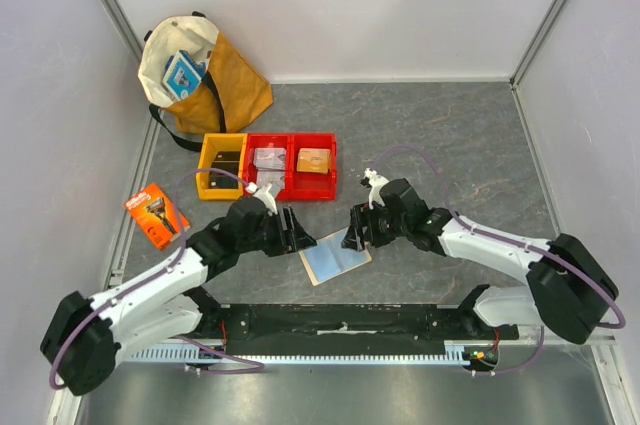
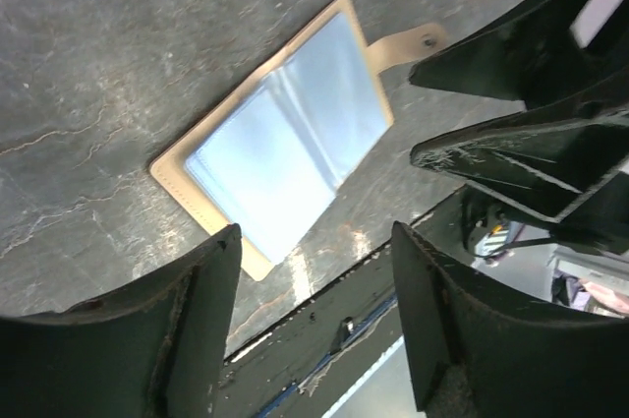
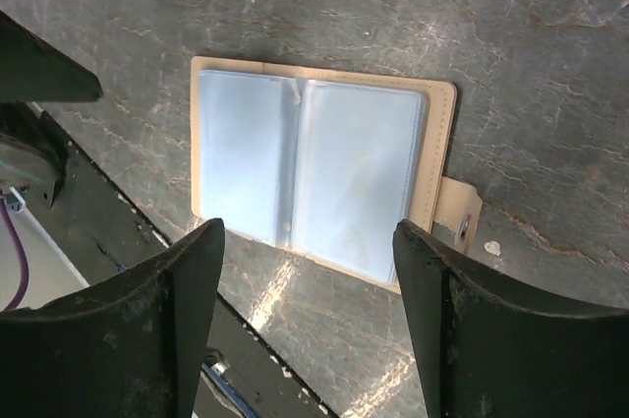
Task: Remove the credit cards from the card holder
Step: Remove the credit card from the card holder.
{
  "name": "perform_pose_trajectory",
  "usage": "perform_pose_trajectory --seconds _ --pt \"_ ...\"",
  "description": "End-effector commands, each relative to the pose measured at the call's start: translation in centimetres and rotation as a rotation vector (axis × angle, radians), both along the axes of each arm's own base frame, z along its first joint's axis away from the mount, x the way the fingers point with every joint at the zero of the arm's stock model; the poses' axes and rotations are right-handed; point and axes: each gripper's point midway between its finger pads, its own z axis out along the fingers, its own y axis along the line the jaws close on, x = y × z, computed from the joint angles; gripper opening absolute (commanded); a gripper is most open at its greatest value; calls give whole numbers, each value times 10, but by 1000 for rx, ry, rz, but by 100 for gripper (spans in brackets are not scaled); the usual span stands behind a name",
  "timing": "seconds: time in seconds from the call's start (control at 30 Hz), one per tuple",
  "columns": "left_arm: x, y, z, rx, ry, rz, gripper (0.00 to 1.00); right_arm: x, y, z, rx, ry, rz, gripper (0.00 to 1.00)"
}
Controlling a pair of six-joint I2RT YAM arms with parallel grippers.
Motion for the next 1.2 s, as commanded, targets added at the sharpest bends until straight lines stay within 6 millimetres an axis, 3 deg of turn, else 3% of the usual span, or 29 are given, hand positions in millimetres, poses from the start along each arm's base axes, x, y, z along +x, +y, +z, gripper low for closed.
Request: perform_pose_trajectory --seconds 0.0,0.2,0.4,0.7,0.9,1.17 --pt "4 -14 -12 4 39 7 64 17 8 -2 8 -37 -43 75" --pt "-5 -19 -47 84 162 -8 43 14 2 -25 -43 -1 -49 66" --pt "-12 -13 -75 168 265 11 29 12 2 -35 -49 9 -41 59" --pt "-21 -9 -90 209 321 14 24 4 5 -40 -39 35 -3 45" --pt "-22 -10 -93 208 329 9 24 0 17 -20 31 22 46 33" --pt "-24 -13 -94 199 336 1 24 -4 31 -3 76 8 80 30"
